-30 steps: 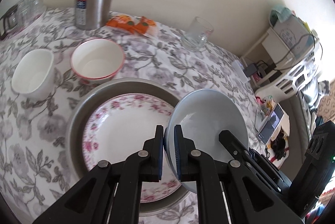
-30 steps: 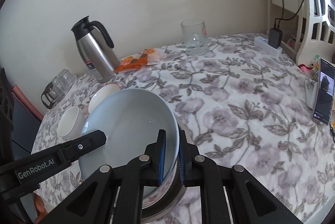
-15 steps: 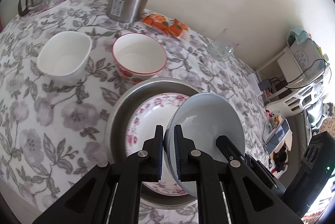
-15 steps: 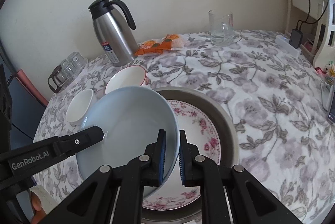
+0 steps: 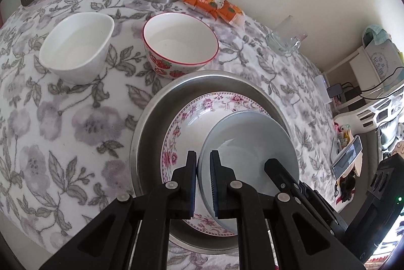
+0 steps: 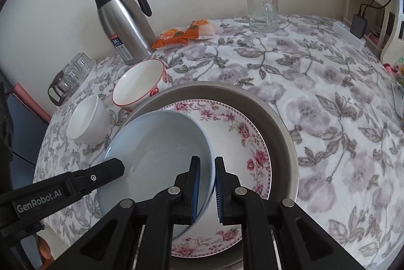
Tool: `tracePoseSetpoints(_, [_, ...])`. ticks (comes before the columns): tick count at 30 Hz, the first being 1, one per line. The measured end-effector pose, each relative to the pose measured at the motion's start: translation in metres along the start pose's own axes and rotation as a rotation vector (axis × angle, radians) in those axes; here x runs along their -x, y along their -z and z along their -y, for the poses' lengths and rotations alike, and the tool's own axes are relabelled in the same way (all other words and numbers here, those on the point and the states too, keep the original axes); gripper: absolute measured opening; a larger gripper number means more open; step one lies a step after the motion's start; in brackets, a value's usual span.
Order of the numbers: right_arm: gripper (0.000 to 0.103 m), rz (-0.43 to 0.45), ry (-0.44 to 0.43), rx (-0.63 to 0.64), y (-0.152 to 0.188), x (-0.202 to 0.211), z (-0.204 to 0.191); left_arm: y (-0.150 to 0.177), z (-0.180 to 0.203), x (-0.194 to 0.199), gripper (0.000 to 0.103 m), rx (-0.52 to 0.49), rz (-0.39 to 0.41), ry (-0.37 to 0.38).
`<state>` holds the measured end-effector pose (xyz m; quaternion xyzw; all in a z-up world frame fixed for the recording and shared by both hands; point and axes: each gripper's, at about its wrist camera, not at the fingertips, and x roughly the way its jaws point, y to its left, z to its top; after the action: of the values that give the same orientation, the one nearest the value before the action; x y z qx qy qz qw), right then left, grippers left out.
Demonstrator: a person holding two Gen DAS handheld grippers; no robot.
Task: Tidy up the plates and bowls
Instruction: 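Lower the white bowl onto the plate inside the basin with both tools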
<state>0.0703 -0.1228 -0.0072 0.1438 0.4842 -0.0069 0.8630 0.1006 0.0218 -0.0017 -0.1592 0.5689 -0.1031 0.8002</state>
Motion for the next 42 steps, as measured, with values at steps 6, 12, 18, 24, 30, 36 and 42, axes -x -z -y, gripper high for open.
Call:
tracePoseSetpoints(6, [0.012, -0.01, 0.01, 0.0, 0.0, -0.005, 0.002, -0.001, -0.001, -0.008, 0.01, 0.003, -0.014, 0.001])
tracePoseSetpoints(12, [0.012, -0.013, 0.012, 0.002, -0.001, -0.009, 0.002, -0.002, 0.001, -0.01, 0.01, 0.001, -0.003, -0.004])
tracePoseSetpoints(18, [0.012, -0.014, 0.011, 0.001, -0.001, -0.011, 0.003, -0.006, 0.002, -0.01, 0.01, -0.008, 0.012, -0.005])
tracePoseSetpoints(24, [0.012, -0.027, 0.012, -0.001, 0.0, -0.015, 0.005, -0.006, 0.001, -0.008, 0.01, -0.007, 0.023, 0.005])
tracePoseSetpoints(30, [0.012, -0.025, 0.007, -0.007, 0.0, -0.014, 0.007, -0.006, 0.003, -0.009, 0.01, -0.006, 0.026, 0.011])
tracePoseSetpoints(36, [0.012, -0.017, 0.007, -0.012, -0.001, -0.014, 0.009, -0.006, 0.004, -0.01, 0.01, -0.01, 0.033, 0.016])
tracePoseSetpoints(42, [0.012, -0.01, 0.004, -0.02, -0.003, -0.014, 0.012, -0.007, 0.005, -0.012, 0.01, -0.011, 0.04, 0.023])
